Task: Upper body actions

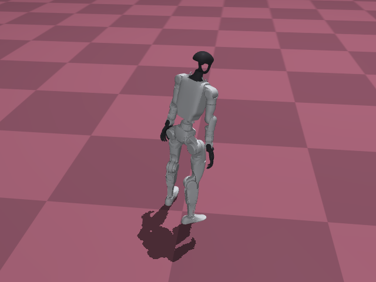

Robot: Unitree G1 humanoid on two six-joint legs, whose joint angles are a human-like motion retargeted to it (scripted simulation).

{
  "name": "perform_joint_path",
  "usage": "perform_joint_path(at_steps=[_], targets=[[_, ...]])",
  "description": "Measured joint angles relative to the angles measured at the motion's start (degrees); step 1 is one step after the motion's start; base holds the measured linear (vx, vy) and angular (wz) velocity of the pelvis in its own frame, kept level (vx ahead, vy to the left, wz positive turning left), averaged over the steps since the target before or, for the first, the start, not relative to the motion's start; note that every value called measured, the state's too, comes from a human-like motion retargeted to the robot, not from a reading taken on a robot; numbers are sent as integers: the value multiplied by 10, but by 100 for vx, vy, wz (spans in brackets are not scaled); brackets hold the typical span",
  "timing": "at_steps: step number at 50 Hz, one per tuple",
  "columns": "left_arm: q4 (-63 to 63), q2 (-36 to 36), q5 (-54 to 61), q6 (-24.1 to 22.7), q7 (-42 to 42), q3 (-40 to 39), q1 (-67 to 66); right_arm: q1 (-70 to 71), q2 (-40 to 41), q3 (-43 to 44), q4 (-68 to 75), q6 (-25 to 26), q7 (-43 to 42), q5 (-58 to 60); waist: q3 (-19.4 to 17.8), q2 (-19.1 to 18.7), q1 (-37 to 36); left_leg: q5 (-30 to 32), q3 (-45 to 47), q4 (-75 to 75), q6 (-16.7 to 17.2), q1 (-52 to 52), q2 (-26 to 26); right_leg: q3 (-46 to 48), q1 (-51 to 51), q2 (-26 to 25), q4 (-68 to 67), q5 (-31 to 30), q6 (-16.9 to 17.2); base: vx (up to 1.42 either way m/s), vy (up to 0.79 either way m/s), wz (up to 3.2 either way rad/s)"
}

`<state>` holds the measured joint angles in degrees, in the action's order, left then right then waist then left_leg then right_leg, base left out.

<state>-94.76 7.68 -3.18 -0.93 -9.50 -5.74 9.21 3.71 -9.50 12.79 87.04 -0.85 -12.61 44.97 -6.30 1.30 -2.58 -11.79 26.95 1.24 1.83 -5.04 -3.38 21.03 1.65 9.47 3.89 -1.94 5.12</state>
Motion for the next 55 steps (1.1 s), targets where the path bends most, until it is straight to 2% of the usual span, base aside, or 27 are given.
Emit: perform_joint_path(at_steps=[2,3,5,6,8,9,10,14,20,26,30,34,38,44,48,53,55], targets=[[-26,2,5,37,27,-43,-48,-31,-18,3,51,28,1,-6,46,1,26,-13,-4,-10,1,-19,4,36,20,-4,-10,15,-11,45,12,17],[-26,3,7,79,41,-60,-70,-42,-29,14,74,53,12,-10,71,-2,34,-19,-17,-26,0,-47,-1,0,47,1,-27,25,-14,32,12,29],[-26,-15,28,159,38,-88,-92,-62,-37,36,97,98,31,-37,59,-8,26,-19,-3,-40,0,-48,-11,-16,49,3,-39,26,-14,6,5,-6],[-26,-22,44,164,32,-101,-98,-71,-35,44,95,92,26,-54,37,-9,21,-19,0,-36,-3,-30,-9,-17,32,-2,-35,24,-17,-15,-5,-32],[-26,-25,77,144,43,-113,-110,-86,-32,51,88,61,11,-84,5,-7,18,-22,2,-35,1,-2,-9,-16,7,-4,-32,25,-18,-14,-7,-15],[-26,-23,89,129,54,-114,-116,-93,-31,49,83,48,3,-93,1,-7,22,-22,1,-35,3,4,-10,-15,1,-3,-31,26,-18,0,0,0],[-26,-22,98,116,66,-114,-122,-101,-29,45,77,39,-4,-100,2,-7,26,-22,0,-34,3,7,-9,-14,-2,-3,-31,27,-17,17,5,18],[-26,-32,79,109,73,-138,-124,-107,-29,38,66,52,14,-66,47,-15,34,-21,-1,-32,0,-14,-7,-13,18,-6,-29,27,-17,16,5,7],[-12,-33,110,94,60,-83,-58,-46,-14,-15,17,39,49,-53,18,-9,29,-24,4,-50,0,-5,-10,-19,15,-3,-50,33,-25,-4,-1,-6],[6,-35,99,85,51,-36,85,82,-3,-69,-47,19,115,-30,-13,-12,23,-53,-1,-146,0,-76,-43,-25,79,4,-119,52,-36,-25,4,1],[33,-33,92,79,35,7,195,190,-14,-97,-83,-2,148,-30,-27,-18,-8,-99,-5,-260,4,-168,-94,-45,168,-1,-206,83,-41,-38,0,-32],[63,-4,84,83,40,12,276,285,-6,-124,-107,-13,189,-4,-37,-18,-13,-139,-5,-355,2,-235,-135,-69,243,-18,-287,114,-57,-21,2,-56],[69,3,84,81,23,3,330,335,6,-109,-112,-17,209,-3,-63,-22,-15,-160,-29,-413,3,-259,-152,-67,253,-21,-330,133,-63,-10,-4,-6],[72,-18,114,55,28,-11,318,325,20,-107,-105,-20,194,-16,-60,-21,-15,-143,-25,-362,3,-212,-124,-68,208,-16,-288,119,-62,8,1,6],[58,-33,112,46,44,3,263,263,23,-108,-109,-15,194,-23,-44,-13,-11,-85,0,-231,1,-137,-77,-52,132,-5,-172,68,-49,17,-1,40],[46,-52,97,25,32,46,144,123,20,-118,-139,-37,166,-56,-11,-9,-9,-7,10,-52,9,-25,-22,-26,19,-4,-18,-4,-19,27,-7,36],[49,-50,69,16,27,49,85,70,21,-123,-137,-50,150,-42,10,-2,-4,7,8,-7,3,9,6,36,-16,-9,7,-2,-18,45,-4,17]])
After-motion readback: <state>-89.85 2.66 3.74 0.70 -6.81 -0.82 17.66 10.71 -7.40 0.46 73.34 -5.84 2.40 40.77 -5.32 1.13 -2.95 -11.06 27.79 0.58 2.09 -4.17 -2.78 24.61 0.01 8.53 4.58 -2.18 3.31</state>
